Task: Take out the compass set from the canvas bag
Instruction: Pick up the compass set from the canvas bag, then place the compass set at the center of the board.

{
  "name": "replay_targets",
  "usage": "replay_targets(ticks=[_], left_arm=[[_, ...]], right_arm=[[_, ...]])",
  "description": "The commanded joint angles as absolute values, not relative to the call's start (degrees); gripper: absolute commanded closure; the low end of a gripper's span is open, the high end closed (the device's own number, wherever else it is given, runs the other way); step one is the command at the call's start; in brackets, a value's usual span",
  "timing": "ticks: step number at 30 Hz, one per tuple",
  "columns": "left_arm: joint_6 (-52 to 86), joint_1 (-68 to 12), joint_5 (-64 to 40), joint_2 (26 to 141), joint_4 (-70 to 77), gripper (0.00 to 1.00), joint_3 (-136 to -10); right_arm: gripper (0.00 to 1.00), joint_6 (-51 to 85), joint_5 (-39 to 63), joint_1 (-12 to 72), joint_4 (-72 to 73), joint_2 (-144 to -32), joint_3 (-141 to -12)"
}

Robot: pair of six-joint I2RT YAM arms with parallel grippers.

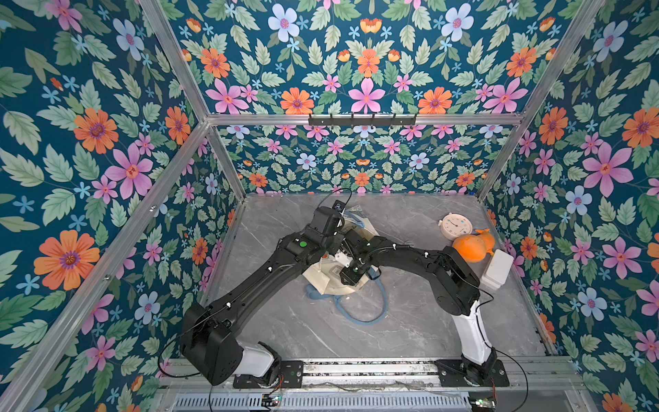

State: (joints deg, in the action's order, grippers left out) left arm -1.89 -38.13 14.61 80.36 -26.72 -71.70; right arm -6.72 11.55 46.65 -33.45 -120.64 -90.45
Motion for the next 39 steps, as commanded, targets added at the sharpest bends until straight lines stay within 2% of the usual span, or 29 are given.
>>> replay_targets(ticks=[1, 20, 27, 33, 39], left_arm=[[-2.0, -38.1, 14.7, 80.2, -25.8, 1.00, -71.7], [-2.1, -38.1, 14.6, 81.0, -25.8, 1.00, -72.7], [-2.0, -38.1, 14.8, 81.0, -25.7, 1.00, -72.7], [-2.0, -38.1, 14.4, 81.7, -25.6, 1.00, -73.0], [-1.9, -38.1, 14.0, 82.0, -25.6, 1.00, -73.3]], right_arm=[[0.57, -4.1, 10.8, 47.0, -33.5, -117.6, -89.0], [0.58, 8.1, 6.1, 52.5, -35.4, -95.5, -71.9], [0.58, 12.0, 0.1, 52.1, -40.8, -81.5, -66.6], [0.57, 10.3, -0.5, 39.6, -41.8, -75.2, -64.5], [0.57, 7.2, 2.6, 23.4, -37.1, -78.6, -63.9]])
